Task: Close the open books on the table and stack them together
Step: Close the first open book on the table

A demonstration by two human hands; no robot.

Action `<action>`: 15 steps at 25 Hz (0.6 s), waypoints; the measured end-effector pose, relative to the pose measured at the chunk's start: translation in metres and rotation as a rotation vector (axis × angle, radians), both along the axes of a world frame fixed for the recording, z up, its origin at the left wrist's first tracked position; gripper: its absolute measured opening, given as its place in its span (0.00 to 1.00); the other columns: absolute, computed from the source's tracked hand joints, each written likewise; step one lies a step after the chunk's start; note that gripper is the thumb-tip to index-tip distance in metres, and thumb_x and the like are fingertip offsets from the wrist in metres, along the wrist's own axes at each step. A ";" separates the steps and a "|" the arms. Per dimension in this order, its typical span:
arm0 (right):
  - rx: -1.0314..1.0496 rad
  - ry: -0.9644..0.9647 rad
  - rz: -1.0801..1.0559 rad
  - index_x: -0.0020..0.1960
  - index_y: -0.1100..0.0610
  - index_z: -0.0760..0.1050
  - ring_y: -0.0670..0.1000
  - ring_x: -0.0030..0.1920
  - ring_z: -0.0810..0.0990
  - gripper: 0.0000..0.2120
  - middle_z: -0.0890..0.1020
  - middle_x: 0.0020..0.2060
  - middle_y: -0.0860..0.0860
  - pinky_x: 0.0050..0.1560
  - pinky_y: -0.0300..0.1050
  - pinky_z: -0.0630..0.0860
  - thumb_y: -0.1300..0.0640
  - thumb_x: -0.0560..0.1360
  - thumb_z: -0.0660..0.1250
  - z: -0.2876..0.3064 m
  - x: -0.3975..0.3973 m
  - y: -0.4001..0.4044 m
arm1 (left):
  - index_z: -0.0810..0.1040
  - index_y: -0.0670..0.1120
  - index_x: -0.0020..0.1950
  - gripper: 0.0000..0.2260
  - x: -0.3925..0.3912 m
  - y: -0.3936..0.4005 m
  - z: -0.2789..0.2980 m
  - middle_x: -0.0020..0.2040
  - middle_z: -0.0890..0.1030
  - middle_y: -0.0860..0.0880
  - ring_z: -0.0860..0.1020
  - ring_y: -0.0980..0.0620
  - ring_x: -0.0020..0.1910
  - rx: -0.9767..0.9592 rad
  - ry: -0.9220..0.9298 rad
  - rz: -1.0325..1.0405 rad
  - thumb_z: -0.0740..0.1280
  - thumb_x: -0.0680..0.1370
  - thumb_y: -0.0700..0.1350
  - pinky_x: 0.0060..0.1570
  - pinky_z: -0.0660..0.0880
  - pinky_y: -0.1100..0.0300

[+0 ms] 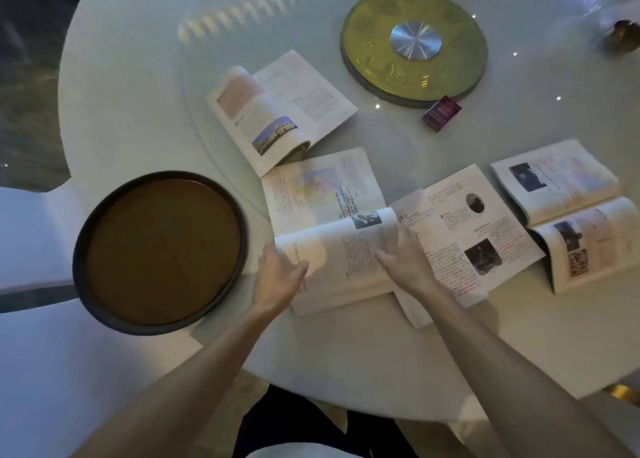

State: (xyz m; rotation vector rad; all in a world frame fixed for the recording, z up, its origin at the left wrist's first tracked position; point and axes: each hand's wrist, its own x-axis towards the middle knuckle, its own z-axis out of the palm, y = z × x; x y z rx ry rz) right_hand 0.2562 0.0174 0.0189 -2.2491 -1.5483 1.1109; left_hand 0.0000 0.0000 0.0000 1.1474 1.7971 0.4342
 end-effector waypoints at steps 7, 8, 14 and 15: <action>-0.068 0.200 -0.253 0.66 0.56 0.75 0.48 0.51 0.79 0.16 0.82 0.57 0.50 0.42 0.40 0.73 0.58 0.79 0.69 0.001 0.008 -0.003 | 0.75 0.45 0.59 0.08 -0.007 -0.004 0.013 0.48 0.80 0.52 0.79 0.56 0.46 -0.091 -0.233 0.167 0.67 0.82 0.45 0.36 0.73 0.63; -0.073 0.208 -0.284 0.63 0.56 0.77 0.48 0.51 0.80 0.13 0.83 0.55 0.50 0.41 0.41 0.74 0.58 0.79 0.69 0.000 0.008 -0.003 | 0.75 0.46 0.56 0.04 -0.009 -0.001 0.019 0.47 0.80 0.54 0.79 0.57 0.44 -0.085 -0.249 0.186 0.66 0.82 0.43 0.36 0.73 0.64; -0.091 0.304 -0.431 0.54 0.60 0.77 0.55 0.54 0.82 0.09 0.82 0.52 0.53 0.52 0.53 0.79 0.58 0.75 0.68 -0.001 0.006 0.001 | 0.78 0.40 0.55 0.09 -0.031 0.014 0.028 0.53 0.86 0.41 0.86 0.48 0.45 -0.240 -0.475 0.308 0.72 0.77 0.36 0.40 0.81 0.57; -0.087 0.330 -0.459 0.53 0.60 0.76 0.54 0.52 0.82 0.08 0.82 0.52 0.54 0.50 0.51 0.78 0.61 0.74 0.67 0.001 0.005 0.004 | 0.77 0.37 0.59 0.13 -0.034 0.017 0.030 0.53 0.86 0.40 0.87 0.47 0.44 -0.254 -0.488 0.328 0.73 0.76 0.36 0.41 0.82 0.56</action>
